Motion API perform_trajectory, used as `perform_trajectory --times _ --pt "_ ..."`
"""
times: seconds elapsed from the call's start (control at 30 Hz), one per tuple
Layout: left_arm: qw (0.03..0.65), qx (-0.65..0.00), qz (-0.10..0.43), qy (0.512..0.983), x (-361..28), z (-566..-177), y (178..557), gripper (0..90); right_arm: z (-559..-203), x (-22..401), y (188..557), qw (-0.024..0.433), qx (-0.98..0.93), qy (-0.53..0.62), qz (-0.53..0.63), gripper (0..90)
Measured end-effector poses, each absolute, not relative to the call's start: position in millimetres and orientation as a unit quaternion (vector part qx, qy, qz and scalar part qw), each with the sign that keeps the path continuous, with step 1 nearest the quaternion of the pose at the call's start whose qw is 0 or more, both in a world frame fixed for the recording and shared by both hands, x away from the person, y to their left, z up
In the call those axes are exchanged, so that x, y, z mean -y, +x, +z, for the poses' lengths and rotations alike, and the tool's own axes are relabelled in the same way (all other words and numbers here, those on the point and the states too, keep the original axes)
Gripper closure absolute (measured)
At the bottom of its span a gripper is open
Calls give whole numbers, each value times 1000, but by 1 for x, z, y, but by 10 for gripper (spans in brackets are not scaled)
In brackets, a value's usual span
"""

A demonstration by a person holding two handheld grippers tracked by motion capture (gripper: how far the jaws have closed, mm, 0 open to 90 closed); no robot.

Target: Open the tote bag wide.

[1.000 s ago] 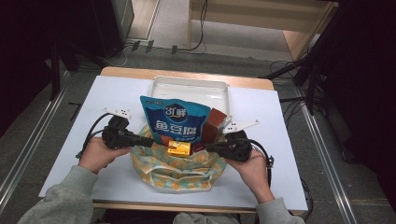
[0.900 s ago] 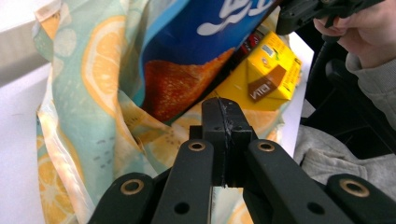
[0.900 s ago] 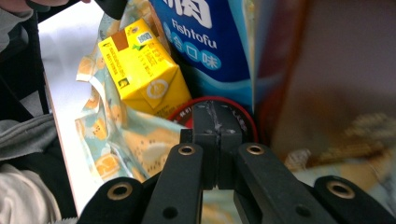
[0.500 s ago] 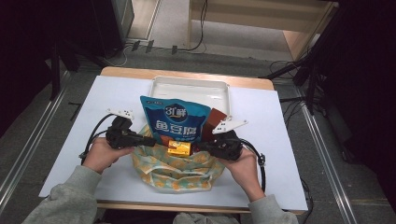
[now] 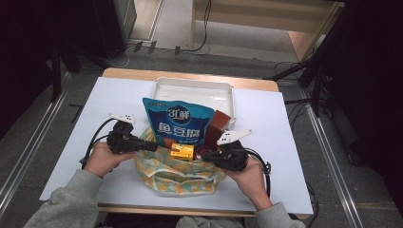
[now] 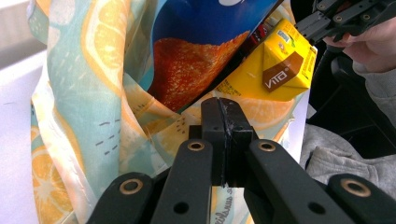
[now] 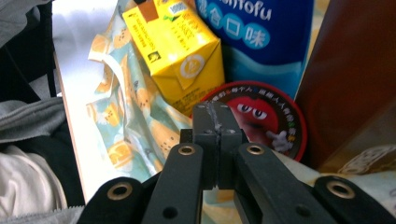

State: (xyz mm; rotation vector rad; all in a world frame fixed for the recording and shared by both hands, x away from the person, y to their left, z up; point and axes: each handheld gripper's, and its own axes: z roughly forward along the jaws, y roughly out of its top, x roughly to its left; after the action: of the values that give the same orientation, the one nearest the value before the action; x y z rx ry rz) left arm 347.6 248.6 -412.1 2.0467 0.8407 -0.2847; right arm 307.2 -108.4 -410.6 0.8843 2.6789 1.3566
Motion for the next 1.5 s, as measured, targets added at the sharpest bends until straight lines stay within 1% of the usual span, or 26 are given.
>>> perform_trajectory --times 0.07,0.53,0.93,1.33,1.43,1.5 --pt "440 -338 -116 824 -249 -413 347 900 -412 109 305 0 -854 280 438 900" --pt "433 -346 -117 824 -253 -424 346 871 -421 123 292 2 -858 276 433 900" --pt "430 -353 -119 822 -256 -434 348 852 -433 137 288 -4 -855 288 431 900" --pt "429 -362 -122 819 -256 -444 350 847 -448 148 294 -12 -851 306 427 900" --pt "428 -361 -119 820 -256 -447 350 845 -452 148 297 -20 -849 313 426 900" --pt "426 -363 -117 820 -256 -449 351 845 -454 147 299 -15 -851 311 422 900"
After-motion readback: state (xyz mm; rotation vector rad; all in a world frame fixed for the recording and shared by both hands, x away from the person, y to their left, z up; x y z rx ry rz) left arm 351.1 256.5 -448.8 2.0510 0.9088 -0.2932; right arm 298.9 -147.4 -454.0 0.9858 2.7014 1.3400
